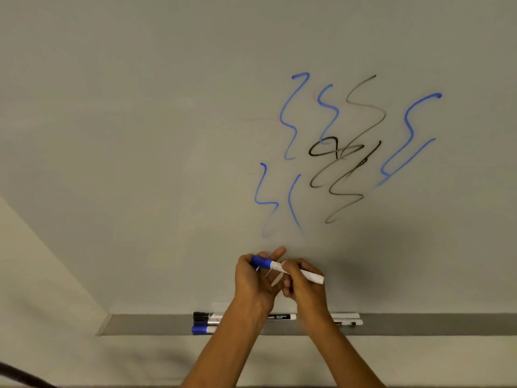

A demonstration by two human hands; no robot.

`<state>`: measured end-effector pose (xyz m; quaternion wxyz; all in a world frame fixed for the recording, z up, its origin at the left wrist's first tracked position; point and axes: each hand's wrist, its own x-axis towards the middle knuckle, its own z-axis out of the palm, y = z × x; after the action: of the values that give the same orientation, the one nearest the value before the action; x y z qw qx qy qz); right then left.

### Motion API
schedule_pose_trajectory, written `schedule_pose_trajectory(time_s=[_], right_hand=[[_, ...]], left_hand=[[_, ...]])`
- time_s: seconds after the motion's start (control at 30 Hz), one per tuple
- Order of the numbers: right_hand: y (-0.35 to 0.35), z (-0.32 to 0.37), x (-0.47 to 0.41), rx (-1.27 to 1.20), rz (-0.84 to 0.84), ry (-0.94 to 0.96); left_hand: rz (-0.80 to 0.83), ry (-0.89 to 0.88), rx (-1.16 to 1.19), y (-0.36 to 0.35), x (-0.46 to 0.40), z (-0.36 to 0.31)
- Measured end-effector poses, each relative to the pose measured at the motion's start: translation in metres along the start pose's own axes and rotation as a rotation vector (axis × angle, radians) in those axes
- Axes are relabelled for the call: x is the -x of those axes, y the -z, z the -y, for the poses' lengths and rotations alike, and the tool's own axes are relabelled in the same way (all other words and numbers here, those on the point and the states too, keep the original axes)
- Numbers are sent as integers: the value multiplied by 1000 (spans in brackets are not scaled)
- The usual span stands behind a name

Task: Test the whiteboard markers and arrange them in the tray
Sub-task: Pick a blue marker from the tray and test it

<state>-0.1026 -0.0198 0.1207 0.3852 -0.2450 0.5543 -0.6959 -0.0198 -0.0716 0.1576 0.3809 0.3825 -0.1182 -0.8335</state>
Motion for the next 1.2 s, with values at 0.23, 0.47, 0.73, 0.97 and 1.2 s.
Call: schedule_pose_trajectory(time_s=[0.23, 0.47, 0.73, 0.97, 1.2], right_hand=[[41, -76, -18, -344, -355, -660], [69, -138, -17, -201, -413, -706], [75, -151, -31, 141, -374, -692], [81, -154, -33, 78, -297, -730], [134, -137, -31, 561, -534, -464]], left_hand=[[-298, 112, -218, 53, -46, 41], [-474, 184, -294, 100, -72, 60], [-422, 260, -265, 113, -82, 63], [-330, 210, -283, 121, -90, 71], [-202, 141, -286, 110, -91, 84]])
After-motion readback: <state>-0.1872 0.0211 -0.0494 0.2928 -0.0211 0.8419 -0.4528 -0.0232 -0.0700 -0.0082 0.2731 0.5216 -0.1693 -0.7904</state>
